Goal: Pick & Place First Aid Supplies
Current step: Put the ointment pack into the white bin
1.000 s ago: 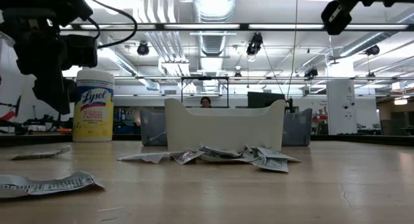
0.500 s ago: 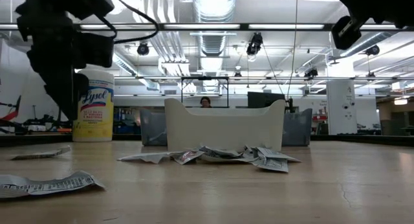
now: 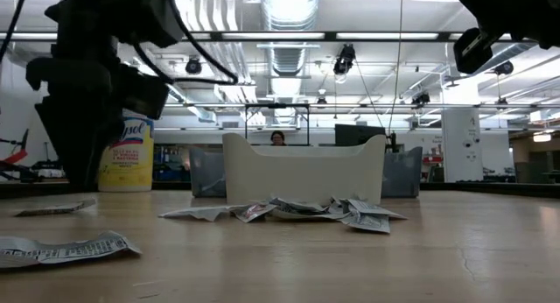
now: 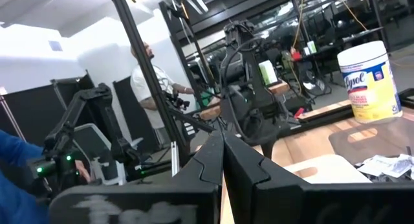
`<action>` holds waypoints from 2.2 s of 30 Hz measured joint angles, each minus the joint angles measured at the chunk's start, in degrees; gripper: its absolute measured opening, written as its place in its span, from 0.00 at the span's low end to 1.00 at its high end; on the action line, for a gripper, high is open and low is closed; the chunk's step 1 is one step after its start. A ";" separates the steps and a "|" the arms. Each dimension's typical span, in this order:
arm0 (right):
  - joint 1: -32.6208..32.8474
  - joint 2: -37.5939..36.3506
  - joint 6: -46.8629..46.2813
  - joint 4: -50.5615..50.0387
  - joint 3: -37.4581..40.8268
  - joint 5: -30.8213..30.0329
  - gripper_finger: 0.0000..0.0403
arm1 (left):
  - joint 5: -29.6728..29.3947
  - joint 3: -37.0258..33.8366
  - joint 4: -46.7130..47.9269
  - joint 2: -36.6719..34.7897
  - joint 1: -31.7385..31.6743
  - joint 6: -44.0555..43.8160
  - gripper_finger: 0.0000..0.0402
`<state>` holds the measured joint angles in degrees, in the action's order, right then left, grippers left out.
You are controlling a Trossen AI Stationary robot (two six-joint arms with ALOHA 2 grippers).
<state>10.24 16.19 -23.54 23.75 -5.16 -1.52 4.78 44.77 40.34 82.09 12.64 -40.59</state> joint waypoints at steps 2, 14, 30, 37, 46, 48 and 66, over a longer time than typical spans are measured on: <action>0.00 0.00 -0.02 0.04 0.06 0.00 0.02 | -0.17 0.03 0.02 1.28 0.23 -0.82 0.54; 0.00 0.02 -1.48 0.10 0.13 -0.02 0.02 | -4.78 0.22 -0.07 2.99 0.93 -4.14 0.54; -0.02 0.02 -1.91 0.19 0.13 -0.10 0.02 | -8.31 0.42 -1.29 10.50 2.26 -9.05 0.54; 0.00 0.02 -2.00 0.17 0.13 -0.17 0.02 | -10.46 0.40 0.29 11.82 2.31 -9.17 0.44; 0.00 0.02 -1.98 0.13 0.13 -0.17 0.02 | -11.33 0.20 -1.61 12.02 2.30 -9.19 0.19; 0.00 0.02 -1.99 0.13 0.13 -0.15 0.02 | -11.42 0.20 -1.81 12.02 2.30 -9.19 0.13; -0.02 0.02 -2.00 0.17 0.13 -0.13 0.02 | -11.57 0.00 -3.50 1.40 2.48 -4.44 0.00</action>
<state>10.22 16.21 -25.54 23.93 -5.04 -1.65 -6.79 44.77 36.84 83.48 15.11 -45.03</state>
